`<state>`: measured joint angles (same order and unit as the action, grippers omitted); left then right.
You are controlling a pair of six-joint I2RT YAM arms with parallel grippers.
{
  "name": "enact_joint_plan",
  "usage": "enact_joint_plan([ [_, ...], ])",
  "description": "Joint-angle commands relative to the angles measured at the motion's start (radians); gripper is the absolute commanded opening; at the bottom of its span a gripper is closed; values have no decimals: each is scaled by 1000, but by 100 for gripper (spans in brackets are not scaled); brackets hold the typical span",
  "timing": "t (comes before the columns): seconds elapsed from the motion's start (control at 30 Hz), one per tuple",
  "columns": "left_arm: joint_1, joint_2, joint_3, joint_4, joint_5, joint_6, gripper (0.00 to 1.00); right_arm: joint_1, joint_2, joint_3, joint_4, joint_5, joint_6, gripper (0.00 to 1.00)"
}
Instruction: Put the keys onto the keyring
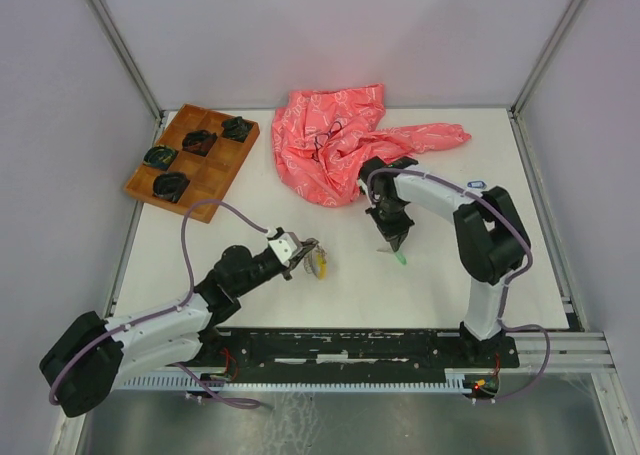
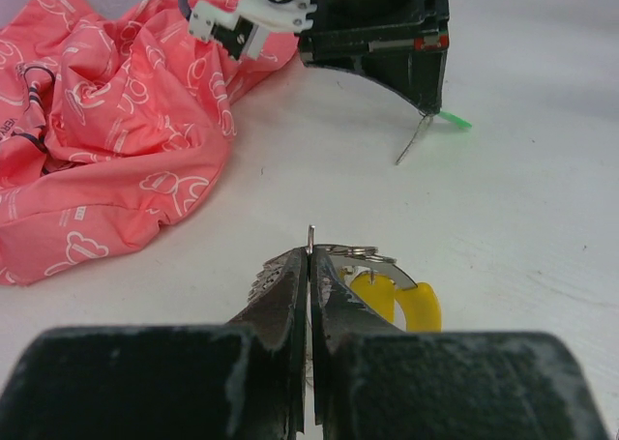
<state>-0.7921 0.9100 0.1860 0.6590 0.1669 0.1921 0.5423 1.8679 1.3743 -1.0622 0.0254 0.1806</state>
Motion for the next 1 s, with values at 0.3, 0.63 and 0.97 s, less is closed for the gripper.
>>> enact_joint_plan([
  [0.3, 0, 26, 58, -4, 34, 21, 3, 97, 135, 151, -34, 14, -40, 20],
  [0.63, -2, 26, 56, 0, 39, 20, 3, 98, -149, -110, 197, 43, -20, 33],
  [0.97, -1, 30, 58, 1, 50, 20, 3, 71, -196, -265, 346, 6, 23, 49],
])
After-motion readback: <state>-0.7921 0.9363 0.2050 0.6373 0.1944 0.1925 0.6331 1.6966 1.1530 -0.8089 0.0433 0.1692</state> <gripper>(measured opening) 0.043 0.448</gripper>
